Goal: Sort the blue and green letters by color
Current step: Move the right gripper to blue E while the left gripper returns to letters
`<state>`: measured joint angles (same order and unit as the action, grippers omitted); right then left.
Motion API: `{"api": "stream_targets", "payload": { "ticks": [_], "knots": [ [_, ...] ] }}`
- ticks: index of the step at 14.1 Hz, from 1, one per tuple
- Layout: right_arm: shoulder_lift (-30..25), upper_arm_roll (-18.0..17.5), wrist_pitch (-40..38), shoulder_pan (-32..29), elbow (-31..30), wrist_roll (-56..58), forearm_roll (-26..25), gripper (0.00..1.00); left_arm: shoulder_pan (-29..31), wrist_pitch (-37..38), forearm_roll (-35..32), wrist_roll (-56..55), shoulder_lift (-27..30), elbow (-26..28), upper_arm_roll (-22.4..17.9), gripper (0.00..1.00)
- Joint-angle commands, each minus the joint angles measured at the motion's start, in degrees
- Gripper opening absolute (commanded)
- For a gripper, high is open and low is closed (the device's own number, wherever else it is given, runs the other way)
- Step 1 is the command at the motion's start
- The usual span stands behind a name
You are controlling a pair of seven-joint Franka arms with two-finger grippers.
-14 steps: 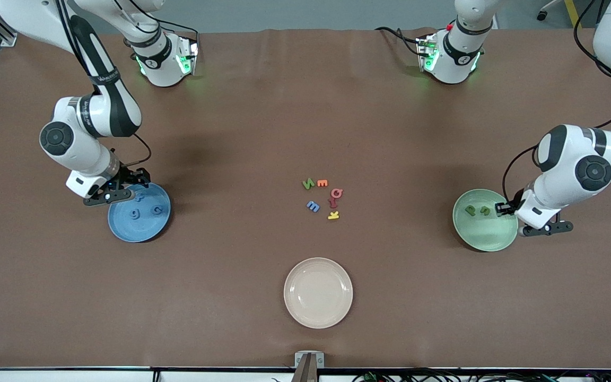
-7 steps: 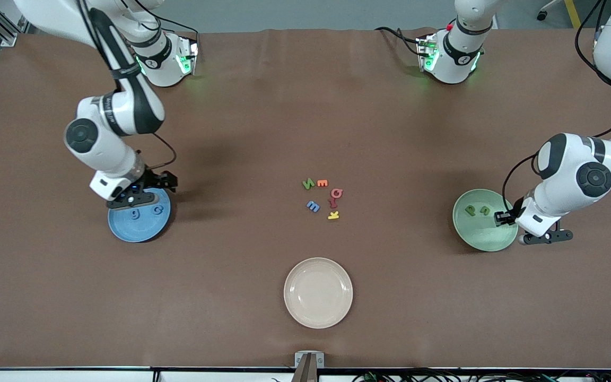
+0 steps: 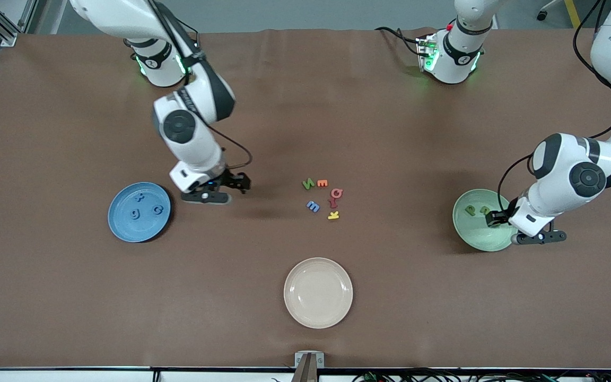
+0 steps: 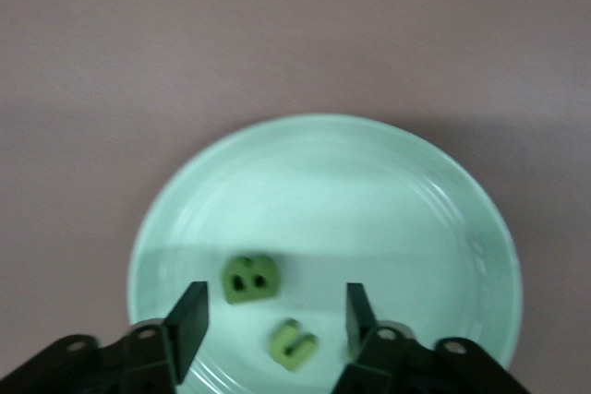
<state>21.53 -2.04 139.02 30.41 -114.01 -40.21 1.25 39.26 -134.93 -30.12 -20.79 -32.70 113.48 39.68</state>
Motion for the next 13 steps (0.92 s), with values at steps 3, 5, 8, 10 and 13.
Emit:
{"api": "stream_targets", "payload": {
  "ticks": [3,5,8,10,13],
  "knots": [
    [15.5,0.7,-2.3,8.5,19.8,-20.6,-0.4,1.0,0.0,6.3,-1.1,-12.5,1.8,1.1,10.2,0.75],
    [19.9,0.9,-2.3,10.7,25.2,-25.9,-0.4,1.0,-2.8,8.0,-1.0,-19.8,1.3,1.2,13.6,0.79],
    [24.9,1.2,-2.2,12.6,31.3,-31.8,-1.1,1.0,-10.6,8.2,-0.9,-29.4,0.5,0.7,13.6,0.89],
    [26.7,1.4,-2.2,13.0,32.9,-33.6,-3.5,0.98,-13.5,8.1,-0.8,-31.9,-0.2,0.5,13.5,0.99],
    [28.5,1.5,-2.2,13.0,34.4,-33.7,-4.0,0.89,-14.6,8.2,-0.8,-32.9,-0.3,0.6,13.5,0.99]
  ]
}}
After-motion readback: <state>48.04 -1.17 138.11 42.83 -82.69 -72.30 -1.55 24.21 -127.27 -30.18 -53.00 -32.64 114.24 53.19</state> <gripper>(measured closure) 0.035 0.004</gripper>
